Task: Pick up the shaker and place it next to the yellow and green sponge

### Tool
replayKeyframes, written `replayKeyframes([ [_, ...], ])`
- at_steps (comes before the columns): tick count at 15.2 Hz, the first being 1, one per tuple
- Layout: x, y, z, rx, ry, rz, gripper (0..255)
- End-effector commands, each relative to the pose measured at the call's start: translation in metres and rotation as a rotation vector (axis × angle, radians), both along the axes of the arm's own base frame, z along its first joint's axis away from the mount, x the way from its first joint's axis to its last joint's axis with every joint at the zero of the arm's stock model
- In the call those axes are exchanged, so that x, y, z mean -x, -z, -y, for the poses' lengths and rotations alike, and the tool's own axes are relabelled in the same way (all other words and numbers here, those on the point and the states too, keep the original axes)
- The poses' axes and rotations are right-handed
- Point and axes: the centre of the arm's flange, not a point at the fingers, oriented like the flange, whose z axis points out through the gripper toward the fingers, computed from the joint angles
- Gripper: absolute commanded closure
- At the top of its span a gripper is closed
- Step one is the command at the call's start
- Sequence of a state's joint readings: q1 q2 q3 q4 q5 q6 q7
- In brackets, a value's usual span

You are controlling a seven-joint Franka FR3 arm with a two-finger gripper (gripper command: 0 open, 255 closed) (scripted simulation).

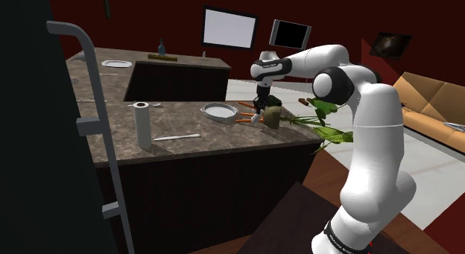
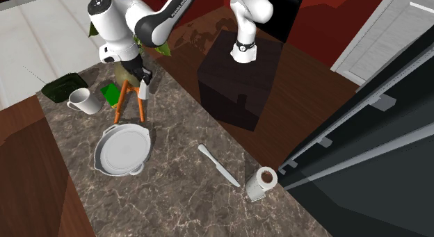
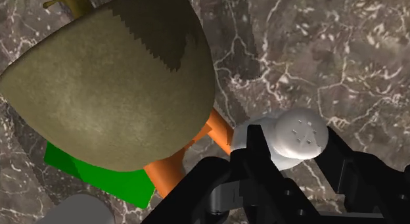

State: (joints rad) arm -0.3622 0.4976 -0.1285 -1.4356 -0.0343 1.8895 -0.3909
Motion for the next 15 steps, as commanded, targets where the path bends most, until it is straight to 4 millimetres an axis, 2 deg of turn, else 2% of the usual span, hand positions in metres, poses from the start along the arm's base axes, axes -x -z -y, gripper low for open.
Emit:
replayKeyframes([
  [1, -0.0004, 0.0206, 0.0011, -0.003, 0.005, -0.015, 255],
  [3, -0.0004, 0.0274, 0.0011, -0.003, 0.005, -0.015, 255],
  [10, -0.0004, 0.0274, 0.0011, -0.003, 0.005, -0.015, 255],
  [11, -0.0004, 0.0274, 0.0011, -0.003, 0.005, -0.015, 0],
  [15, -0.0004, 0.0274, 0.0011, -0.003, 0.005, -0.015, 0],
])
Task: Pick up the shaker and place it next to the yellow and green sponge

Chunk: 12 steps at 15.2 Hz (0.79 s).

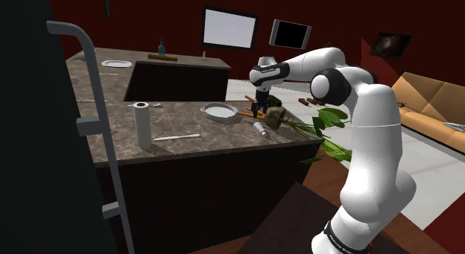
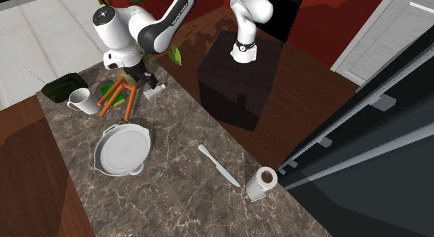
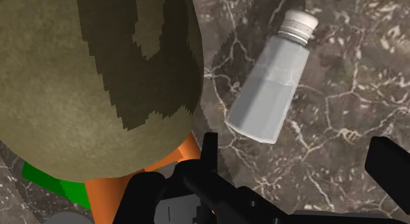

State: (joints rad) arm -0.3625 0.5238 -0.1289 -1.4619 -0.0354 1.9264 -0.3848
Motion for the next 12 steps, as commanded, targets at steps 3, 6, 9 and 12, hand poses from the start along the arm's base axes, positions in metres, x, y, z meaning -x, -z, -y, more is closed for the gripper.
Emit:
replayKeyframes([
  [3, -0.002, -0.026, -0.002, 0.000, 0.000, 0.000, 0],
  [6, -0.005, -0.050, -0.003, 0.000, 0.000, 0.000, 0],
  [9, -0.005, -0.050, -0.003, 0.000, 0.000, 0.000, 0],
  [12, -0.005, -0.050, -0.003, 0.000, 0.000, 0.000, 0],
])
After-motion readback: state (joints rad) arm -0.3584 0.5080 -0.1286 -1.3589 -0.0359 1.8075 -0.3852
